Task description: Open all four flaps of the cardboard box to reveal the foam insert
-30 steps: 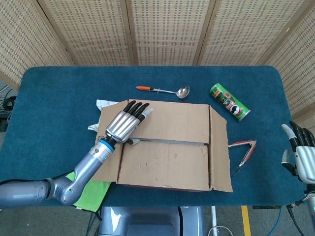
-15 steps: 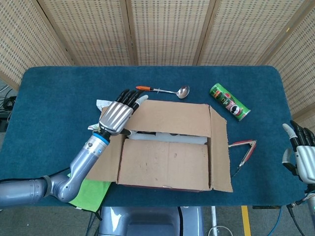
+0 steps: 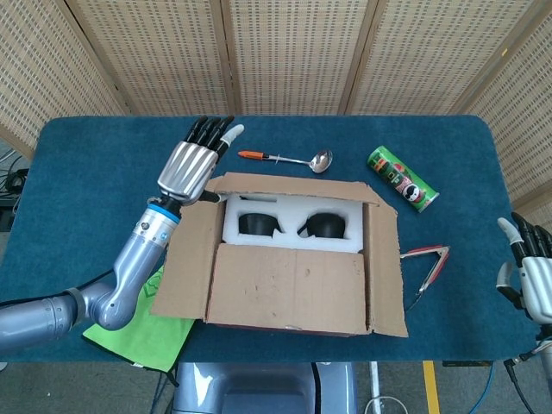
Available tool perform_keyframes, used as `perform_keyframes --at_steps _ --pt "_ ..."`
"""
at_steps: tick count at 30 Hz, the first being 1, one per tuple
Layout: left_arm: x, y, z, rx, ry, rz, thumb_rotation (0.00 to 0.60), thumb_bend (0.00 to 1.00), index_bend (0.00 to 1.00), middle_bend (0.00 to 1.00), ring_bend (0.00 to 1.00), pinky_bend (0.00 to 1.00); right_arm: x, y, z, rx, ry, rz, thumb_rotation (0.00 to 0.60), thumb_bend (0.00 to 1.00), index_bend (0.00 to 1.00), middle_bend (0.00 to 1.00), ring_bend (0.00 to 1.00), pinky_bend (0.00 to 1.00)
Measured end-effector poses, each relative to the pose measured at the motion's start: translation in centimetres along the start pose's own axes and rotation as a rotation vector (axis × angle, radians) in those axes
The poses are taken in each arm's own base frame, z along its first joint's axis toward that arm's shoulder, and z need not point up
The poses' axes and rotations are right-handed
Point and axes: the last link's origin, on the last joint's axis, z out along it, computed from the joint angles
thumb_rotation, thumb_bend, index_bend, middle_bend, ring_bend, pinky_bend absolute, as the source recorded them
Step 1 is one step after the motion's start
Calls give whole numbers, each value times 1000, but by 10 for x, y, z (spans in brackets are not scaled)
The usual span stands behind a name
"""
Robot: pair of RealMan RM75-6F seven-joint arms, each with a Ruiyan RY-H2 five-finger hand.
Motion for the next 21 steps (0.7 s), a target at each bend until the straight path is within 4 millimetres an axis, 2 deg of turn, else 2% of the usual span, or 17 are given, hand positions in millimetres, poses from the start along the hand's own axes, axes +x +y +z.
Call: perform_keyframes --at_steps 5,10,21 --pt "5 -2 18 26 26 23 515 220 49 0 0 0 1 1 -1 -3 4 -2 600 827 0 0 0 0" --pt "5 5 38 41 34 28 514 220 49 0 0 0 2 4 -3 -12 5 -3 600 827 0 0 0 0" --pt "-11 21 70 101 27 32 501 217 49 0 0 0 7 12 -7 -37 14 -4 600 827 0 0 0 0"
